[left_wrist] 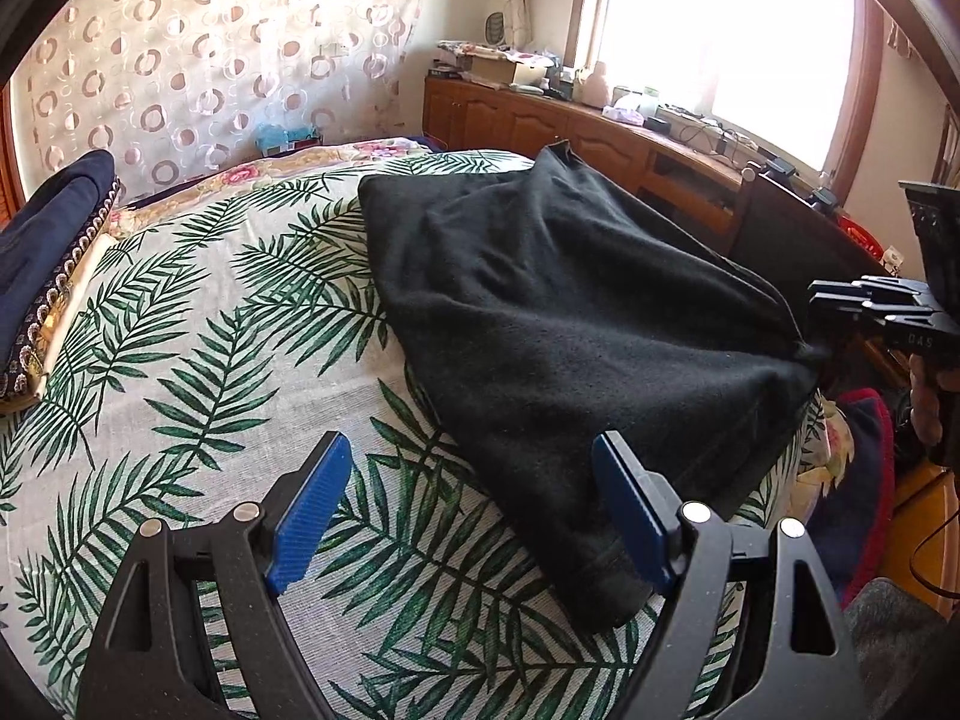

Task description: Fold small clothes

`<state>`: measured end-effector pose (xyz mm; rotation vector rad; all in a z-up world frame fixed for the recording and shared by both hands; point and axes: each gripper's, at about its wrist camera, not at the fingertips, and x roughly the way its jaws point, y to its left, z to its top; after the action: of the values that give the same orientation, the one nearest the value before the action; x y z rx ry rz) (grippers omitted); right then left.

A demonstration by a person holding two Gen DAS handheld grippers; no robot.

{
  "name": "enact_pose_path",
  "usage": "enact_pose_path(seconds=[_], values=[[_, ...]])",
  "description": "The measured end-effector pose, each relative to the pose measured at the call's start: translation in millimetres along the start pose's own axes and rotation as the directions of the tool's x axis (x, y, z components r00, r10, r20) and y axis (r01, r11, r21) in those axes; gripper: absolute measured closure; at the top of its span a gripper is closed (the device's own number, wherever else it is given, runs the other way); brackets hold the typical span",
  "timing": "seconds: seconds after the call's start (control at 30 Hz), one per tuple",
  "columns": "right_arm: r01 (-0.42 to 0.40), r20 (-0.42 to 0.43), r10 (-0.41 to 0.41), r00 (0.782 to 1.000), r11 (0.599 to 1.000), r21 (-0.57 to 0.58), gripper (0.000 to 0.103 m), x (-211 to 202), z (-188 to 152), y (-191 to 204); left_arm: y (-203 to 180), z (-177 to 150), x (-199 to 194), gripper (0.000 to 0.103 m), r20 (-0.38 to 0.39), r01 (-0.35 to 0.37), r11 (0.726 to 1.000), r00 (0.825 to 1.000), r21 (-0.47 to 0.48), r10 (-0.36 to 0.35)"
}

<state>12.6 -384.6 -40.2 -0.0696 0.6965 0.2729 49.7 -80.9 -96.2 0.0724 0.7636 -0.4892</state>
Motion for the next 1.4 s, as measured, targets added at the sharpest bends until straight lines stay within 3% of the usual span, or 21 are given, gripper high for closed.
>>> enact_pose_path(seconds=[0.07,0.17,0.33,0.43,0.53,0.83,0.87,0.97,1.03,1.2,1.33,1.4], values=[[-0.013,0.032,0.013,0.999,1.000,-0.007,0.072,-5.8,1.8,3.4,1.0,0.2,-0.7,0.020,0.003,-0.003,1.000,1.000,-0.004,0.003],[0.003,0.045,-0.003,0.999,1.000,-0.014,0.063,-5.0,2.3,6.9,1.1,0.4,-0.1,0.020,0.002,0.000,1.000,1.000,-0.004,0.000],[0.044,-0.052,-0.044,0.998,0.999,0.000,0.059,29.0,-12.0,1.0,-2.0,-3.2,1.8,0.020,-0.013,0.022,1.000,1.000,0.009,-0.022],[0.042,-0.091,-0.039,0.995,0.999,0.034,0.059,45.7,-22.4,-5.6,-1.2,-7.0,3.8,0.036,-0.039,0.040,0.999,0.998,0.003,-0.040],[0.041,-0.080,-0.036,0.996,0.997,0.065,0.051,47.4,-25.0,-11.0,-0.6,-11.3,6.2,0.046,-0.062,0.051,0.999,0.997,-0.003,-0.051],[-0.020,-0.087,0.023,0.996,0.999,0.039,0.050,45.9,-25.7,-6.2,-8.3,-17.1,7.8,0.049,-0.071,0.050,0.999,0.996,0.009,-0.049],[-0.021,-0.090,0.023,0.996,1.000,0.024,0.054,46.0,-24.4,-5.1,-9.6,-18.5,7.0,0.051,-0.069,0.049,0.999,0.996,0.013,-0.048],[-0.065,-0.091,0.064,0.994,0.998,-0.009,0.084,45.1,-23.9,-0.3,-12.6,-24.3,1.8,0.060,-0.070,0.064,0.998,0.996,0.027,-0.062],[-0.070,-0.088,0.068,0.994,0.997,-0.017,0.092,44.3,-23.6,-1.9,-12.1,-26.1,-0.9,0.065,-0.074,0.077,0.997,0.994,0.022,-0.076],[-0.115,-0.051,0.116,0.992,0.993,0.032,0.095,41.6,-26.7,-10.5,-12.8,-29.6,-5.7,0.072,-0.089,0.104,0.995,0.991,0.010,-0.102],[-0.135,-0.013,0.136,0.991,0.990,0.049,0.096,34.8,-29.4,-12.9,-16.6,-30.4,-6.3,0.096,-0.100,0.157,0.988,0.983,0.009,-0.156],[-0.149,0.012,0.149,0.989,0.987,0.063,0.096,23.2,-32.5,-11.7,-20.3,-27.0,-8.0,0.099,-0.097,0.149,0.988,0.985,0.030,-0.145]])
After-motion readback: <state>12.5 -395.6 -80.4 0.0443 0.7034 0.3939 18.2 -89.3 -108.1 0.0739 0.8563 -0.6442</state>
